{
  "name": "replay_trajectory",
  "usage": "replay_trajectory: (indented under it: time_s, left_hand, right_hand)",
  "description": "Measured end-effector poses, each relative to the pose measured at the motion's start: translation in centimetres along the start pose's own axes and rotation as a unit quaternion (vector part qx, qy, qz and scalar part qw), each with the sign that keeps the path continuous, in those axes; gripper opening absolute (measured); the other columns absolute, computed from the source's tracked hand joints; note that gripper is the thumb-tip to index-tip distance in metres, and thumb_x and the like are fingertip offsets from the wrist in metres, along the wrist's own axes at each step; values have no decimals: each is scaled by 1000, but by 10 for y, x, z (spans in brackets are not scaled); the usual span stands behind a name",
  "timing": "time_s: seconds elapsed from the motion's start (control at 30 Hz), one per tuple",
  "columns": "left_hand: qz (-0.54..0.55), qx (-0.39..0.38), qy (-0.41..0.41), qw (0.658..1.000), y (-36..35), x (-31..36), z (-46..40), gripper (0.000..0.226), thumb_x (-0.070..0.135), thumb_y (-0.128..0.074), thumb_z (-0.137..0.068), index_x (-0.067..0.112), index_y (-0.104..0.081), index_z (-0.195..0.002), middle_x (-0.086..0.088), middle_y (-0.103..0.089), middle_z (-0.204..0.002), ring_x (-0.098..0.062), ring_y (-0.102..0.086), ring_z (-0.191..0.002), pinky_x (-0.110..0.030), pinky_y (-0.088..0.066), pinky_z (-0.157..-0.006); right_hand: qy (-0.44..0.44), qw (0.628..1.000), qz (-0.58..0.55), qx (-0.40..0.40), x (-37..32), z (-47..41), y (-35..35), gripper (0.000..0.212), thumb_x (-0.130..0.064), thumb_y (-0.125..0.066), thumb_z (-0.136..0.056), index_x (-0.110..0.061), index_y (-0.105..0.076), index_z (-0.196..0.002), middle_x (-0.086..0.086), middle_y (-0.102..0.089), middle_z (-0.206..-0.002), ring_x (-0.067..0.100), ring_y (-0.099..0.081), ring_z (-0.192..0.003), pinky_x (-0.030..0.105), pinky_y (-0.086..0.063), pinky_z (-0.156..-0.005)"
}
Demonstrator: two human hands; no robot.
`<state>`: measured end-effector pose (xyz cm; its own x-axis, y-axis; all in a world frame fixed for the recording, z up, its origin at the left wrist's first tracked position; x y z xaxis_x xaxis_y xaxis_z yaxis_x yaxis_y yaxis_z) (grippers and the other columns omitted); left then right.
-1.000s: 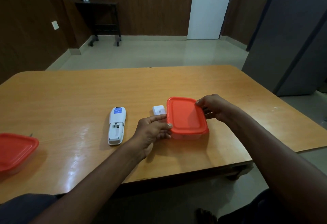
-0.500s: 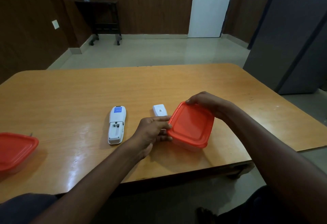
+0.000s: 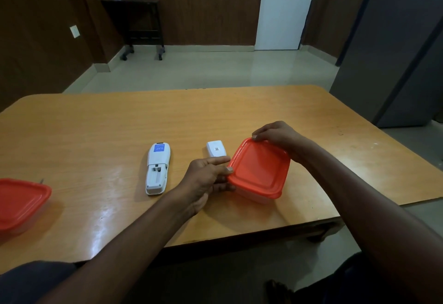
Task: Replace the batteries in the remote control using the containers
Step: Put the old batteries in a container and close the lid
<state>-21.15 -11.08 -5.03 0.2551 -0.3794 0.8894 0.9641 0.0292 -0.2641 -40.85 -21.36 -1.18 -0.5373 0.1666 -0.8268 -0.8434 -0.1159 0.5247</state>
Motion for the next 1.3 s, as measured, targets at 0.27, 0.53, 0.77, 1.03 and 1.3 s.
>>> replay_trajectory:
  time_s: [0.27,0.53,0.77,1.03,1.3]
  left_hand:
    - [83,-24,4,996,-11,-11,0,41,-11,-67,-87,-1,-60,-126,-22,-72,-98,-31,-73,-80,-43,-65,-72]
    - [111,4,-22,994,-13,-13,4,44,-11,-67,-87,-6,-55,-130,-29,-68,-113,-30,-72,-78,-34,-65,-64]
    - [109,9,-21,994,-14,-13,6,46,-11,-67,-86,-5,-56,-130,-30,-65,-122,-33,-72,-85,-36,-65,-65]
    - [109,9,-19,994,-13,-14,6,46,-12,-68,-85,-4,-57,-130,-24,-68,-111,-33,-73,-85,-38,-65,-67]
    - [68,-7,3,998,-17,-8,1,55,-14,-62,-86,4,-55,-137,-20,-71,-102,-28,-73,-70,-40,-65,-65]
  right_hand:
    - [-79,991,102,16,13,24,19,49,-37,-80,-82,-3,-63,-111,12,-63,-107,27,-65,-92,46,-64,-63]
    - [-136,966,8,-219,28,57,24,61,-12,-81,-81,8,-52,-131,25,-72,-101,36,-74,-82,47,-64,-71]
    - [-122,957,-24,-262,37,58,18,82,-3,-77,-82,2,-30,-150,25,-72,-90,29,-72,-71,38,-63,-63]
    - [-93,967,-2,-235,41,50,22,75,-14,-81,-82,-5,-41,-145,26,-70,-112,38,-73,-92,47,-62,-77]
    - [-72,990,-57,-109,41,25,32,32,-15,-68,-94,8,-62,-114,22,-67,-89,30,-71,-72,40,-63,-65]
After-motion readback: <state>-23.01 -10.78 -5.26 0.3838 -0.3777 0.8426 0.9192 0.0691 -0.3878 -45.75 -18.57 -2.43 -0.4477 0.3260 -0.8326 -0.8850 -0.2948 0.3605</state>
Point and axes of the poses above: each hand's wrist, its own z-axis away from the middle knuckle, its own y-axis out of the back of the hand, x = y × z, the point moved 6 cm from there along -z, towards the middle knuckle
